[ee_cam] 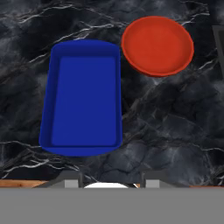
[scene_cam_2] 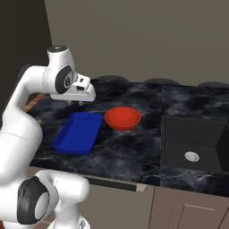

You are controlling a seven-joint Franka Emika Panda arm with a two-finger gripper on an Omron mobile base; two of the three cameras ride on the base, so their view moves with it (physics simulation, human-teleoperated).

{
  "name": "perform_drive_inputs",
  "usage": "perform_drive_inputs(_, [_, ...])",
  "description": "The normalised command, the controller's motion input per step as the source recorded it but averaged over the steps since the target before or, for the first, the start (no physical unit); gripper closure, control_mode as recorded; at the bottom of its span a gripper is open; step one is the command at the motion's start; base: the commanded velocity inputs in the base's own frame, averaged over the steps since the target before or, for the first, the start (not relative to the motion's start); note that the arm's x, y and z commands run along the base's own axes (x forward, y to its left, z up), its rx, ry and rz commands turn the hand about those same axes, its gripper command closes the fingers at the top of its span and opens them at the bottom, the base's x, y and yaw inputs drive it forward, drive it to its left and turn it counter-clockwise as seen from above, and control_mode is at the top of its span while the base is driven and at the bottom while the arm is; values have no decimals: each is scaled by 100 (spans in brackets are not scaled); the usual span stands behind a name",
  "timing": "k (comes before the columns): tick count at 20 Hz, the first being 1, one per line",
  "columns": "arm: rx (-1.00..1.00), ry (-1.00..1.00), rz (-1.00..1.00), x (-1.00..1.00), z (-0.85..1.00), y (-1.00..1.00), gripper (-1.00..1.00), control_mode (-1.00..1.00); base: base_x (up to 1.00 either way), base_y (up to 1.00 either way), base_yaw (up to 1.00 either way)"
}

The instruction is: Place the two vegetables and bowl onto the tray for setting up a vegetable dip station.

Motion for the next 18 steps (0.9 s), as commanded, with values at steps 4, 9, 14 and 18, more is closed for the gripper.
perform_drive_inputs(4, [0,0,0,-1,0,0,-100,-100,0,0,0])
perform_drive_inputs(9, [1,0,0,0,-3,-14,-100,-100,0,0,0])
perform_drive_inputs(14, [13,0,2,0,0,-33,-100,-100,0,0,0])
perform_drive_inputs(18, [18,0,5,0,0,-42,-100,-100,0,0,0])
